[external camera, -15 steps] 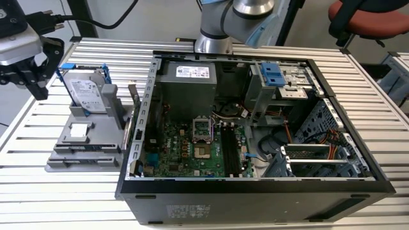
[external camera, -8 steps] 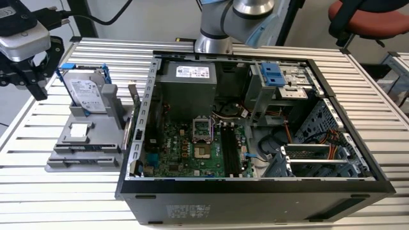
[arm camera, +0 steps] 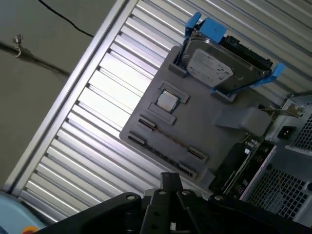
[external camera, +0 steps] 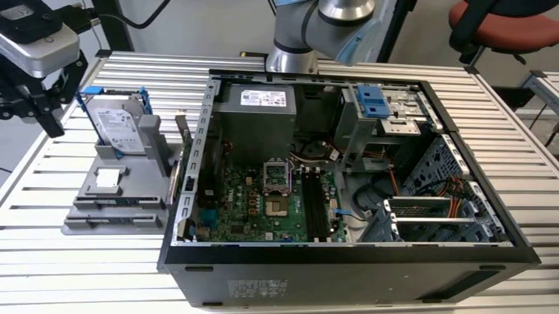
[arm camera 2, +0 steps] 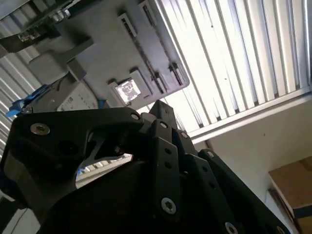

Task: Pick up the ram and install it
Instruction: 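Pick up the ram and move it above insertion slot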

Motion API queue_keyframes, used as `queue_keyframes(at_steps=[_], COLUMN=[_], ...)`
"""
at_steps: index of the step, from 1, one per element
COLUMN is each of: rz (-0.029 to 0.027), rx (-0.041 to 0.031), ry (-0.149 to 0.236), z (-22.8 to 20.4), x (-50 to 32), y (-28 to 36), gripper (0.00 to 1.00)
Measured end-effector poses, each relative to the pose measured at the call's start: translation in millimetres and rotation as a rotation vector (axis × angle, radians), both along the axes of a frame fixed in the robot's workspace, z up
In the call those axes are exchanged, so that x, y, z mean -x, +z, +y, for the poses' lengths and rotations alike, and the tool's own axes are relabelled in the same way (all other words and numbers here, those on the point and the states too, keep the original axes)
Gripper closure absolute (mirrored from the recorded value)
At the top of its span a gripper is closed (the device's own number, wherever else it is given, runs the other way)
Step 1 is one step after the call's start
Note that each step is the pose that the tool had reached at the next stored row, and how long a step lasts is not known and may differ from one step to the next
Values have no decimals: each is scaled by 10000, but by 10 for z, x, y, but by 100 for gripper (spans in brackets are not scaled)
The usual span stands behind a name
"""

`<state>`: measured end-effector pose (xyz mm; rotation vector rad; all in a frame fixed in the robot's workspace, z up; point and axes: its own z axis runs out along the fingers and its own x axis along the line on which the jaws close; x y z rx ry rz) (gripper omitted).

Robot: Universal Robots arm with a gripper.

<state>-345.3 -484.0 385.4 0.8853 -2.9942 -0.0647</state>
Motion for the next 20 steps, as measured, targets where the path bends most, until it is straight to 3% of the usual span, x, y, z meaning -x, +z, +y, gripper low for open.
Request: queue_keyframes(at_steps=[12,20], rz=[0,-37], rx=[2,-18], ry=[2187,3105], z=[1,9], x=[0,0], y=[0,1], gripper=[100,100])
